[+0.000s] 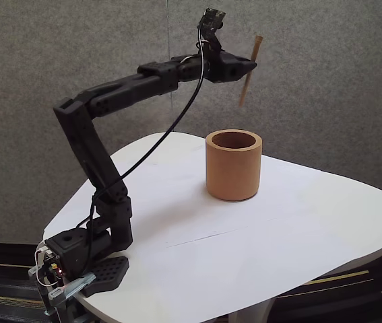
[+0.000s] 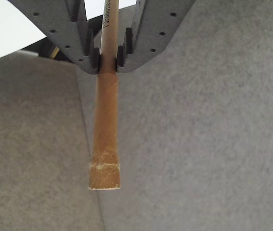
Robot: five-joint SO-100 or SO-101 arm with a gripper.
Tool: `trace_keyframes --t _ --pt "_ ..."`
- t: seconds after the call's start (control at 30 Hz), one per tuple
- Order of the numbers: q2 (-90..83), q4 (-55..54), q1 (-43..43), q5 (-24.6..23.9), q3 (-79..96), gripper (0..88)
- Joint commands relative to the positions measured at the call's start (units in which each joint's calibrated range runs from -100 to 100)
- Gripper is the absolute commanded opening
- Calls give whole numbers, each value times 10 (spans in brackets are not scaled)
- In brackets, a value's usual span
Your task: Grab the pen and put it in the pen holder.
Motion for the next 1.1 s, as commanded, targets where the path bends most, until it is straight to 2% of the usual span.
trace_keyframes --t 0.0,0.17,0.4,0.63,0.8,1.07 --pt "9 -31 -8 30 35 5" --pt "67 -152 -8 46 100 5" --pt "149 -211 -18 48 99 5" --pt "198 -239 -45 48 108 5" --pt "201 -257 -60 56 176 5" --pt "201 -275 -57 65 224 5"
